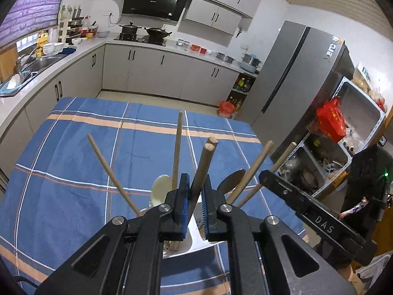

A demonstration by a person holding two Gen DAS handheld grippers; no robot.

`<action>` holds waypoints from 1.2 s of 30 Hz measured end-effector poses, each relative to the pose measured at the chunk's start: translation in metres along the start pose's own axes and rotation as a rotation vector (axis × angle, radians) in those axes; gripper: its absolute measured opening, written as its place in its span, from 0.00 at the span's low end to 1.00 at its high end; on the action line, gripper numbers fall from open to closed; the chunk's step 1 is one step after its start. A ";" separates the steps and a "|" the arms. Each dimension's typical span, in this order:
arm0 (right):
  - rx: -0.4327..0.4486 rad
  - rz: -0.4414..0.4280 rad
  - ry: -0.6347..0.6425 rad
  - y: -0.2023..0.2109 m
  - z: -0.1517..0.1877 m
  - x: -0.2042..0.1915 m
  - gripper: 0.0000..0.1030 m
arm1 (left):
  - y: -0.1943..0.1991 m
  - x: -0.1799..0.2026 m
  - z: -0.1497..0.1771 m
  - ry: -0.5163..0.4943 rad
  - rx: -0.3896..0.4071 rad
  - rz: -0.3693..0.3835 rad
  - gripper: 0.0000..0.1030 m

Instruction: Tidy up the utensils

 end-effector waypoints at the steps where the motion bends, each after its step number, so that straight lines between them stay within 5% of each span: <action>1: -0.001 0.008 0.005 0.001 0.001 0.000 0.08 | 0.001 0.000 0.001 0.001 0.003 -0.011 0.08; 11: 0.046 0.040 0.011 0.017 0.001 -0.005 0.07 | 0.038 -0.002 -0.011 0.035 0.094 -0.018 0.07; 23: 0.100 0.056 0.075 0.034 0.001 -0.026 0.07 | 0.060 0.021 -0.009 -0.048 0.139 -0.086 0.06; 36: 0.026 0.126 0.114 0.004 0.020 -0.024 0.07 | -0.001 0.020 0.011 -0.093 0.027 -0.214 0.07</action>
Point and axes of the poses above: each gripper's, at about its wrist camera, not at the fingertips, and y roughly against the way its jaws point, x to its right, z to its underside, the point moved 2 cm from there along -y, roughly the way its jaws point
